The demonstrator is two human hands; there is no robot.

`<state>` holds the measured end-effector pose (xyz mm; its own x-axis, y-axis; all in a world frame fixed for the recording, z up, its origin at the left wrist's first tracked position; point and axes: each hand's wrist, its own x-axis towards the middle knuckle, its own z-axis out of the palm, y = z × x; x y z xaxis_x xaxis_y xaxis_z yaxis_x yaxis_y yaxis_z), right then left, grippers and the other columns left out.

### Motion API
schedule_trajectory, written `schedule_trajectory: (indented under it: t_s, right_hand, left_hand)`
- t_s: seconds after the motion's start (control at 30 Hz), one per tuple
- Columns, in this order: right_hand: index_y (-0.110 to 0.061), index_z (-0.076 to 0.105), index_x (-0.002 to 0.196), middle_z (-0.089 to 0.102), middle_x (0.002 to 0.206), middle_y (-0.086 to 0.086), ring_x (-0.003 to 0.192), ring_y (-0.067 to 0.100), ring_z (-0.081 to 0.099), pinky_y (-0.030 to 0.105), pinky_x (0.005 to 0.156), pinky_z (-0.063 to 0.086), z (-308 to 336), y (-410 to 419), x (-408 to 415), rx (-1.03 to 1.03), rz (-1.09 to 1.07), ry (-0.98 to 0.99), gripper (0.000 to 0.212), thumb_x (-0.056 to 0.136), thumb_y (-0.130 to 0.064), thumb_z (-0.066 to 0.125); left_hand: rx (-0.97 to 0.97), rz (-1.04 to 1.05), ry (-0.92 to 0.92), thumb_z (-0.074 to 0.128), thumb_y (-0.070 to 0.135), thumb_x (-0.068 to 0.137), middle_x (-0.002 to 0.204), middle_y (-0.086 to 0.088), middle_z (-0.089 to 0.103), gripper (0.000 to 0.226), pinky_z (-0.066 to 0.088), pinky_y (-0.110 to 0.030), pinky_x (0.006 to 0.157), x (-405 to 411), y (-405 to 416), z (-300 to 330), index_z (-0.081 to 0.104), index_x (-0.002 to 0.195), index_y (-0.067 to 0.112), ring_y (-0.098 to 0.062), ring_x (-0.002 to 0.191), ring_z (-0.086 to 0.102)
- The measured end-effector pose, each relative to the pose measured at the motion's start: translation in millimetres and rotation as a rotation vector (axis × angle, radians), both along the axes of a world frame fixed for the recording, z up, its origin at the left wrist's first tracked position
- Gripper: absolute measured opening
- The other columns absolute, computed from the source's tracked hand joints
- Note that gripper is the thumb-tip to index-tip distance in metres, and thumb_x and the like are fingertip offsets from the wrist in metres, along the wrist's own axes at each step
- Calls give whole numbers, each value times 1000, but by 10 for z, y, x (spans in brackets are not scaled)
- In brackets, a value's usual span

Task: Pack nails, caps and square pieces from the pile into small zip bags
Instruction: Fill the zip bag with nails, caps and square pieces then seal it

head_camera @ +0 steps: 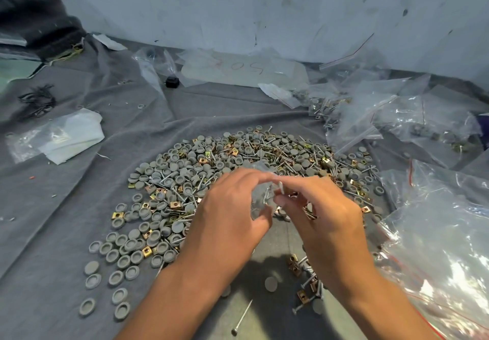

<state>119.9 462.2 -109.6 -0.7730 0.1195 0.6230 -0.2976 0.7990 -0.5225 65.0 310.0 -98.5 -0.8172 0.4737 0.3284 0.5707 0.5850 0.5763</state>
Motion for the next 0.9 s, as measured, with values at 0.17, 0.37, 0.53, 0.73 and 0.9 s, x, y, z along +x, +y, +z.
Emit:
schedule_trajectory:
  t_s: [0.17,0.37,0.53,0.73,0.9]
  right_hand:
    - [-20,69,107,70,108,-10,96,9,65,17,79,48,40,18,44,-113,-33,86,12,96,-26,68]
    - [-20,75,104,60,124,-1,112,19,52,18,98,37,-19,-91,-57,-2,-27,-22,18,88,-28,72]
    - [-24,66,106,60,110,-11,105,8,58,15,87,42,38,38,22,-94,9,-71,11,96,-29,67]
    - [-35,64,103,59,98,-23,92,-2,56,19,78,48,-88,78,77,48,150,-498,13,91,-30,63]
    - [-44,54,116,49,115,-25,111,3,44,29,94,45,-232,-13,59,261,120,-635,26,92,-52,62]
  left_hand:
    - [9,12,7,81,22,79,124,22,60,57,32,-3,98,8,5,2,60,131,30,10,101,48]
    - [25,15,21,73,17,77,123,18,62,53,43,-16,99,4,21,10,63,127,27,4,107,52]
    - [80,47,7,75,25,85,122,20,60,49,47,-12,94,-13,-47,93,60,131,32,7,102,55]
    - [416,286,270,70,20,92,113,11,67,35,44,-6,76,-148,-352,339,66,127,20,13,83,51]
    - [201,246,241,67,14,93,115,5,69,29,41,-10,90,-124,-288,246,69,121,16,1,94,54]
